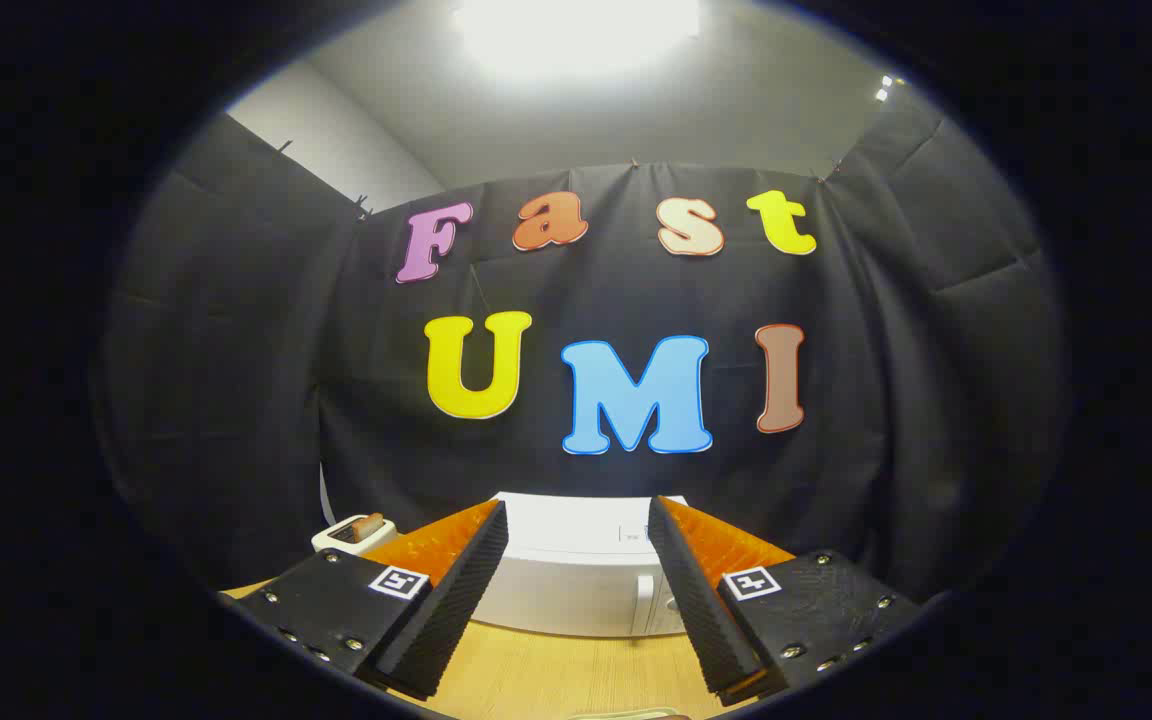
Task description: Open the microwave, put the food inside, and close the microwave door.
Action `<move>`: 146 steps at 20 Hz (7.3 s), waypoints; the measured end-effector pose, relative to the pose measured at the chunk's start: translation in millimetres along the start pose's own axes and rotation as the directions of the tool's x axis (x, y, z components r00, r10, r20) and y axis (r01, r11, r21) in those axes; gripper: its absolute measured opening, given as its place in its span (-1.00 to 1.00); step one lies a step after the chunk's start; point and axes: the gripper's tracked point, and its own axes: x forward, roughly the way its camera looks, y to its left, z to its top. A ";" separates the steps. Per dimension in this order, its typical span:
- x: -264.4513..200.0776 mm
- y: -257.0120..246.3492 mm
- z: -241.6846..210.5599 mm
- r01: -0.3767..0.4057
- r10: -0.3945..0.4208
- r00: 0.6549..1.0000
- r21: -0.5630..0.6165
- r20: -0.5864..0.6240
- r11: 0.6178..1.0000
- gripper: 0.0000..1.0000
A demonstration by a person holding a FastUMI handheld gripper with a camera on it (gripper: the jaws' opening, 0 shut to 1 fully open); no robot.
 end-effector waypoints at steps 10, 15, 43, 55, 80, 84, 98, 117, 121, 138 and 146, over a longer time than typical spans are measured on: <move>0.5 1.2 27.9 0.020 -0.019 1.000 -0.024 0.015 1.000 0.83; 2.2 -4.7 36.7 0.035 -0.034 0.999 -0.033 0.031 0.999 0.83; 65.0 -61.3 -116.1 0.044 -0.044 0.998 0.001 -0.043 0.999 0.84; 127.7 -90.2 -223.4 0.092 -0.088 0.989 0.030 -0.118 0.995 0.84; 193.8 -89.2 -303.9 0.135 -0.135 0.973 -0.009 -0.189 0.991 -0.46; 192.5 -89.4 -304.8 0.133 -0.127 0.972 0.017 -0.196 0.991 -0.75; 169.4 -78.0 -299.7 0.029 -0.029 0.985 -0.005 -0.173 1.000 -0.75; -16.0 88.5 -288.5 -0.360 0.381 0.886 0.126 -0.265 0.925 -0.77; -29.7 114.0 -288.8 -0.338 0.342 0.903 0.061 -0.260 0.939 -0.77; -43.9 250.5 -289.6 0.037 -0.036 0.988 0.004 -0.153 0.999 -0.71; -54.2 272.8 -290.7 -0.005 0.010 0.979 0.027 -0.206 1.000 -0.09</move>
